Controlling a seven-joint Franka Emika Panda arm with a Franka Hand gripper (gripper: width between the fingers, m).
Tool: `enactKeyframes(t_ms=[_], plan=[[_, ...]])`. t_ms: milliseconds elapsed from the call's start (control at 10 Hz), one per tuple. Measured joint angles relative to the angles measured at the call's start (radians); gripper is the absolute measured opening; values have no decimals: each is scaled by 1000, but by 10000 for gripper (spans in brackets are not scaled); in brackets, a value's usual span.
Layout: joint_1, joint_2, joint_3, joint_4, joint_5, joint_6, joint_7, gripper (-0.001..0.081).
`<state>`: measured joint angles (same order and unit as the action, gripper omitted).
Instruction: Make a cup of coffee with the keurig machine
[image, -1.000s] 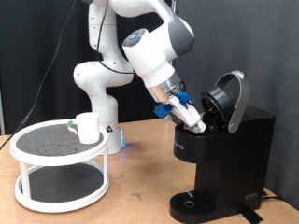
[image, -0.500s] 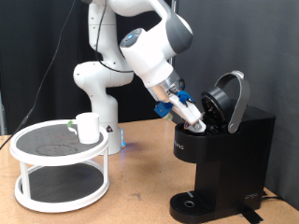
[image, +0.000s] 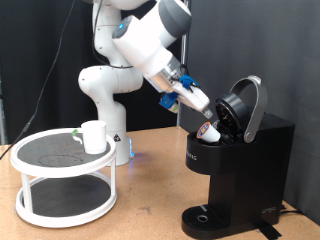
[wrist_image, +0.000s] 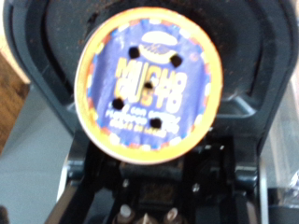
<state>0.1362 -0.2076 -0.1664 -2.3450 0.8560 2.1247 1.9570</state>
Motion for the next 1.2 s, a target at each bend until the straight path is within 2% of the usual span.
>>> enactKeyframes(t_ms=[200,400,700,1200], plan=[[0,1,7,-2,-53,3,52,734],[0,5,18,-11,-66,6,72,734],[4,15,40,-17,-68,8,88,734],[4,38,77,-29,-65,59,97,734]])
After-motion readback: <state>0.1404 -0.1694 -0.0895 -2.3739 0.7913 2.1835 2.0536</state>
